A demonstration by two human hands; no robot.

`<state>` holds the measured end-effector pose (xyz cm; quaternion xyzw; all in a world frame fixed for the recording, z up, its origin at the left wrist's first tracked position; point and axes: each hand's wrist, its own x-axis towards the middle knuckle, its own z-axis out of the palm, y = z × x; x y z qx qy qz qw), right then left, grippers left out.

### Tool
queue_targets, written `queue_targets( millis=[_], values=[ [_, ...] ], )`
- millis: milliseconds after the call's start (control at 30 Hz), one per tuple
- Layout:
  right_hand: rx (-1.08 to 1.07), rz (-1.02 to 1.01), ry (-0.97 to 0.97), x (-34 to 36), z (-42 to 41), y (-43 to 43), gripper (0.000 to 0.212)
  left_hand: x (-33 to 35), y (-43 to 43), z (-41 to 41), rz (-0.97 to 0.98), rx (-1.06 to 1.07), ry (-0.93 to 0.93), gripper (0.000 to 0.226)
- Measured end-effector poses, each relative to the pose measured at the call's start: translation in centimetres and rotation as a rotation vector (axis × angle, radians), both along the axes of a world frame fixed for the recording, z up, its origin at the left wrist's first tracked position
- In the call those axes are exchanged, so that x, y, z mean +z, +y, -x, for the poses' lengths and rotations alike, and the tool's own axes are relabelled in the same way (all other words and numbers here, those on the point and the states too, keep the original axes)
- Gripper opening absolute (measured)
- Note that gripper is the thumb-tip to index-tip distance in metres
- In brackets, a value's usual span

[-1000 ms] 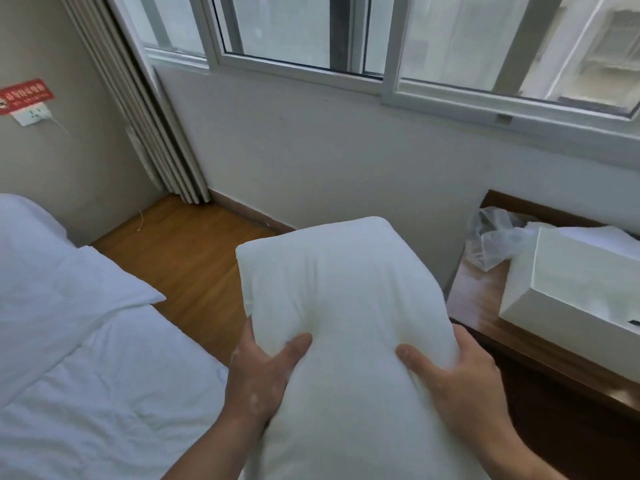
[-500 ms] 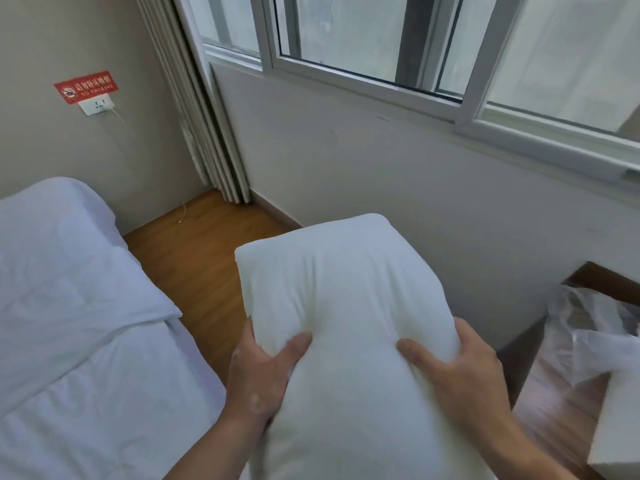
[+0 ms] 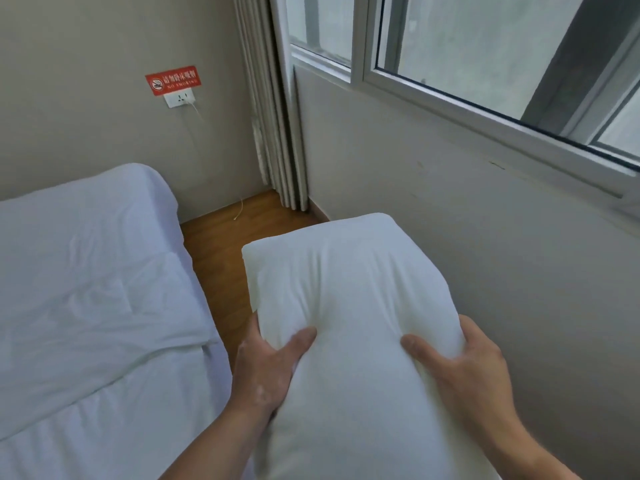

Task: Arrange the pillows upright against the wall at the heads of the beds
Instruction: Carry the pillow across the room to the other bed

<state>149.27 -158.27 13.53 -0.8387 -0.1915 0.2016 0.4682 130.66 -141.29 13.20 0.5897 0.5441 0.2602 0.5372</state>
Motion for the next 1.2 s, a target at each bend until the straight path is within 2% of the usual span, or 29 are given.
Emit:
queue_targets(
  millis=[367,500,667,933,1067,1200],
  values=[
    [0.357,-0.037,0.054,0.5,-11.4,23.3,0.032,0.5,16.9,-6.7,-0.062,0.319,0.035,0.072],
    [0.490,-0.027,0.049,0.8,-13.9,31.9,0.031,0.8,22.5,-8.0,-0.060,0.445,0.055,0.073],
    [0.570,-0.010,0.062,0.0,-14.3,40.9,0.034,0.6,29.1,-7.9,-0.055,0.541,0.076,0.059],
    [0.632,0.009,0.016,-0.7,-12.1,58.6,0.033,-1.0,44.9,-5.6,-0.049,0.606,0.077,0.075],
    [0.649,0.013,0.004,0.3,-10.4,66.8,0.033,-0.7,53.0,-4.0,-0.056,0.602,0.067,0.063],
    [0.660,0.015,0.006,0.9,-9.5,74.0,0.033,-0.4,59.9,-3.1,-0.068,0.624,0.066,0.061]
  ],
)
